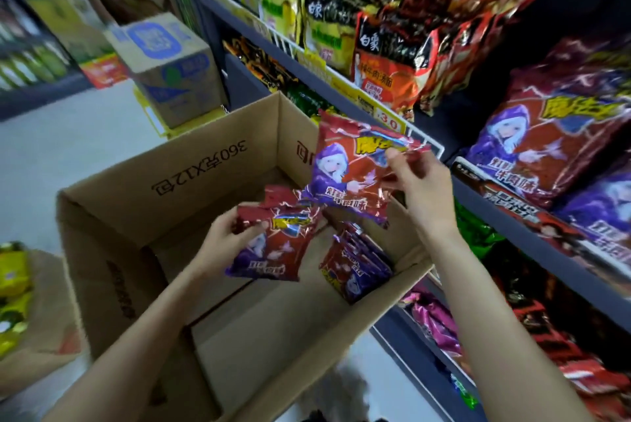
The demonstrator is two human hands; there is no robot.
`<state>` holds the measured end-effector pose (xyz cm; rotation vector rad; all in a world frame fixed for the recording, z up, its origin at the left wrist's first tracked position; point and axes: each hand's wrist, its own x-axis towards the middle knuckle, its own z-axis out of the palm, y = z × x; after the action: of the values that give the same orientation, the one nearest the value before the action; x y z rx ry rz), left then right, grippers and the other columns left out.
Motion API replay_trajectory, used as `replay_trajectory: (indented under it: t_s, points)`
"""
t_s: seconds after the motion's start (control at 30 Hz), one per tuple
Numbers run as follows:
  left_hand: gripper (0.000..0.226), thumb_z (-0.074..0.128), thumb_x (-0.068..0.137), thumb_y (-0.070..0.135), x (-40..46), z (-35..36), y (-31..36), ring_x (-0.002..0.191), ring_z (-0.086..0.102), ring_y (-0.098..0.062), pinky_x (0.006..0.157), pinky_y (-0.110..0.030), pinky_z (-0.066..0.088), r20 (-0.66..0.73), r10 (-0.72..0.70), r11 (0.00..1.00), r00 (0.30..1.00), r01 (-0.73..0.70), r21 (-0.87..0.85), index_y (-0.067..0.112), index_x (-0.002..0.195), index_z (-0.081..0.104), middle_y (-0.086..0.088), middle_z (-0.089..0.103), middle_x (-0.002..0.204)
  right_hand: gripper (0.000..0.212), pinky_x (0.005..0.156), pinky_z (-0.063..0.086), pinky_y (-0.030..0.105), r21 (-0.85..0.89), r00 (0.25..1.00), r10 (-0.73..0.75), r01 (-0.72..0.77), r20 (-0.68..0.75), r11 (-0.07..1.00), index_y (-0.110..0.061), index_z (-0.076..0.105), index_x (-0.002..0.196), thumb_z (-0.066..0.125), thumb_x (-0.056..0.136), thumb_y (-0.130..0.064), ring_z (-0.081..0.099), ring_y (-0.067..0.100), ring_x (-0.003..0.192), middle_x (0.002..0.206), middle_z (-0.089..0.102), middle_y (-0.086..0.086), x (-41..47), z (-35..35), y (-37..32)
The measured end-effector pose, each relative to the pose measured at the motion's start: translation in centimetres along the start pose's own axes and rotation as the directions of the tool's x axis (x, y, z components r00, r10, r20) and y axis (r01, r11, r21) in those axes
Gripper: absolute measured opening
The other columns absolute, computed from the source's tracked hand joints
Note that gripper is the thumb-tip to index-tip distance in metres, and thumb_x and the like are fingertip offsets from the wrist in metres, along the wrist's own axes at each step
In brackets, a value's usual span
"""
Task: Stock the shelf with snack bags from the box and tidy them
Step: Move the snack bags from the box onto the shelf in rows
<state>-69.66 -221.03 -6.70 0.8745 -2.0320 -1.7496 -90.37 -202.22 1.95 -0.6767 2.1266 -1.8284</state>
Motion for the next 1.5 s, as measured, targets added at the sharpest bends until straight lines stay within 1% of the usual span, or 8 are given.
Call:
replay_trajectory:
  t_s: [0.2, 0.33, 0.43, 0.8, 1.2, 1.33, 1.4, 1.5]
  points:
    - [0.021, 0.061, 0.087, 0.011, -2.0, 2.2, 10.4, 0.084, 0.068, -0.008, 0.066, -0.019, 0.055, -0.155, 0.267, 0.964, 0.951, -0.263, 0.043, 0.018, 0.107, 0.058, 0.007, 0.068, 0.093, 0.01, 0.05, 0.057, 0.027, 0.266, 0.987, -0.005, 0.049, -0.164, 0.963, -0.027, 0.049, 0.093, 0.044, 0.099, -0.032, 0.067, 0.007, 0.071, 0.086, 0.061, -0.004, -2.9, -6.9, -4.2]
    - [0.016, 0.061, 0.087, 0.019, -4.3, 7.3, 14.4, 0.076, 0.07, -0.009, 0.063, -0.022, 0.057, -0.135, 0.311, 0.948, 0.941, -0.317, -0.019, 0.03, 0.097, 0.056, 0.01, 0.071, 0.084, 0.027, 0.057, 0.057, 0.028, 0.372, 0.983, 0.004, 0.065, -0.183, 0.926, -0.023, 0.052, 0.111, 0.054, 0.09, -0.04, 0.067, 0.019, 0.091, 0.102, 0.066, 0.001, -6.0, -13.7, -5.5]
    - [0.012, 0.061, 0.087, 0.02, -6.6, 12.5, 16.1, 0.071, 0.069, -0.005, 0.056, -0.017, 0.053, -0.094, 0.346, 0.934, 0.933, -0.352, -0.061, 0.027, 0.096, 0.056, 0.011, 0.071, 0.08, 0.059, 0.066, 0.058, 0.029, 0.308, 0.982, -0.042, 0.098, -0.183, 0.946, -0.012, 0.046, 0.123, 0.072, 0.072, -0.027, 0.07, 0.018, 0.084, 0.1, 0.07, 0.001, -9.3, -19.3, -5.6]
    - [0.011, 0.064, 0.086, 0.026, -13.4, 31.2, 16.4, 0.081, 0.067, -0.005, 0.073, -0.028, 0.052, 0.048, 0.293, 0.949, 0.955, -0.284, -0.137, 0.036, 0.09, 0.06, 0.022, 0.07, 0.081, 0.043, 0.062, 0.054, 0.018, 0.01, 0.82, 0.029, -0.028, -0.571, 1.0, -0.008, 0.061, 0.116, 0.075, 0.077, -0.017, 0.069, 0.014, 0.082, 0.102, 0.071, 0.005, -22.9, -41.5, -1.3]
    - [0.011, 0.059, 0.09, 0.021, -15.9, 43.9, 18.9, 0.08, 0.063, 0.003, 0.062, -0.005, 0.044, 0.307, 0.273, 0.961, 0.912, -0.246, -0.127, 0.029, 0.097, 0.059, 0.019, 0.068, 0.082, 0.043, 0.056, 0.059, 0.032, -0.105, 0.889, 0.289, -0.345, -0.356, 0.933, -0.011, 0.045, 0.121, 0.069, 0.085, -0.018, 0.068, 0.014, 0.081, 0.109, 0.063, 0.005, -21.3, -49.4, 0.1]
    - [0.025, 0.067, 0.073, 0.045, -15.4, 46.6, 19.5, 0.1, 0.062, -0.006, 0.089, -0.026, 0.044, 0.456, 0.264, 0.964, 0.85, -0.243, -0.106, 0.037, 0.096, 0.064, 0.016, 0.069, 0.1, 0.054, 0.073, 0.051, 0.036, -0.646, 0.861, 0.083, -0.437, -0.502, 0.626, -0.001, 0.047, 0.117, 0.062, 0.087, -0.042, 0.064, 0.033, 0.089, 0.119, 0.053, 0.019, -22.1, -48.8, 0.1]
    - [0.041, 0.064, 0.063, 0.054, -15.3, 47.5, 19.8, 0.108, 0.06, -0.01, 0.096, -0.031, 0.042, 0.504, 0.248, 0.968, 0.827, -0.232, -0.095, 0.036, 0.101, 0.063, 0.013, 0.067, 0.109, 0.061, 0.08, 0.046, 0.04, -0.755, 0.857, 0.064, -0.483, -0.511, 0.443, -0.002, 0.039, 0.13, 0.053, 0.091, -0.046, 0.056, 0.04, 0.103, 0.127, 0.044, 0.02, -22.4, -48.2, 0.3]
    - [0.022, 0.065, 0.082, 0.039, -15.4, 48.6, 20.0, 0.103, 0.058, -0.002, 0.09, -0.017, 0.042, 0.546, 0.206, 0.977, 0.812, -0.206, -0.061, 0.035, 0.103, 0.059, 0.018, 0.064, 0.107, 0.063, 0.082, 0.044, 0.041, -0.806, 0.885, 0.145, -0.464, -0.443, 0.368, -0.007, 0.023, 0.143, 0.048, 0.094, -0.038, 0.055, 0.039, 0.104, 0.116, 0.051, 0.018, -22.1, -48.5, 0.4]
